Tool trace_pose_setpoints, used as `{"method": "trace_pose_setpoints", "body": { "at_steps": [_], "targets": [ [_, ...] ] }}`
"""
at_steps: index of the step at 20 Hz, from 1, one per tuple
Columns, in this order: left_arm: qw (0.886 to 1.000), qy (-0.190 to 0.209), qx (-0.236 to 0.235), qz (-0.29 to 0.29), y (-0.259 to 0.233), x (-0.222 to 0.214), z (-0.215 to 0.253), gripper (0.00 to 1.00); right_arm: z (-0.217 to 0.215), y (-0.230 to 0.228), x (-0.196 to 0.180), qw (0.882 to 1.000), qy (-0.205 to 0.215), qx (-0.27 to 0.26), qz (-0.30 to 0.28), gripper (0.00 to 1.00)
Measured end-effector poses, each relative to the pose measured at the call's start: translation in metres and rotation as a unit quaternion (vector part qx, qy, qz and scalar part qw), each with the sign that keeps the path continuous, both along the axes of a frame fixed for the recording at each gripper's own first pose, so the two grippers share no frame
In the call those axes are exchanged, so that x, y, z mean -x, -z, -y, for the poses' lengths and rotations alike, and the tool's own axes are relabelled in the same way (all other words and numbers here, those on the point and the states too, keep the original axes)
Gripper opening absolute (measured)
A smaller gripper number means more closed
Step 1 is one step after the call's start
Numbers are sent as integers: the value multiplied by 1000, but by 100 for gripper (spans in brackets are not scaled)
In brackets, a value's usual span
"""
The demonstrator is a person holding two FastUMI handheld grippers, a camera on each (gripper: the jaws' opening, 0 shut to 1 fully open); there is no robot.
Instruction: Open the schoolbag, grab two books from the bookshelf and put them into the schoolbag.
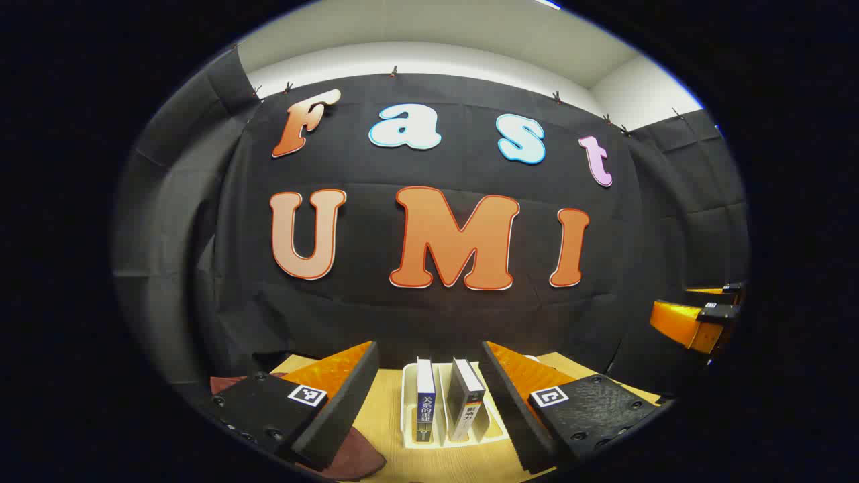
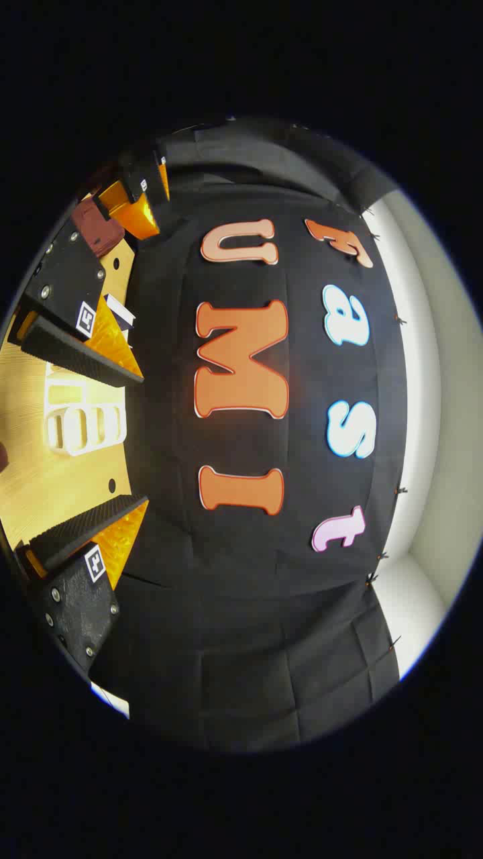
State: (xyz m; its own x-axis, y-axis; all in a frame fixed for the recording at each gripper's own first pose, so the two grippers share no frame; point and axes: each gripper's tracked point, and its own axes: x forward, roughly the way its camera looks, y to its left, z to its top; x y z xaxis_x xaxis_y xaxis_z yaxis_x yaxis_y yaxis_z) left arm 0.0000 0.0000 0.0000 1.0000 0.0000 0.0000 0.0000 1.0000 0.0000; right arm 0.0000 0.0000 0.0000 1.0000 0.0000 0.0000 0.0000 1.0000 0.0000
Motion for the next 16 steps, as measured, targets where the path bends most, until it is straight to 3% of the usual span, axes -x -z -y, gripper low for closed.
{"method": "trace_pose_setpoints", "body": {
  "at_steps": [1, 6, 8, 11, 12, 13, 16],
  "targets": [
    [1000, -3, 3, 6, 1, -1, -1, 94, -8, 4, -2, 1000, -10, 2, 2, 100],
    [1000, -1, -9, 26, -8, -6, -5, 94, -43, 19, -18, 998, -60, -13, -10, 100],
    [1000, 16, -2, 24, -3, -5, 3, 94, -50, 20, -27, 997, -73, -19, -14, 95],
    [999, -15, -42, 29, -10, -6, -12, 93, -53, 14, -37, 997, -78, -21, -3, 96],
    [998, -20, -44, 34, -12, -7, -14, 93, -55, 14, -38, 996, -81, -20, -1, 100],
    [998, -24, -39, 35, -12, -6, -14, 95, -55, 14, -40, 997, -81, -19, -2, 96],
    [999, -35, -35, 21, 1, -10, -18, 94, -56, 15, -43, 996, -84, -23, -4, 96]
  ]
}}
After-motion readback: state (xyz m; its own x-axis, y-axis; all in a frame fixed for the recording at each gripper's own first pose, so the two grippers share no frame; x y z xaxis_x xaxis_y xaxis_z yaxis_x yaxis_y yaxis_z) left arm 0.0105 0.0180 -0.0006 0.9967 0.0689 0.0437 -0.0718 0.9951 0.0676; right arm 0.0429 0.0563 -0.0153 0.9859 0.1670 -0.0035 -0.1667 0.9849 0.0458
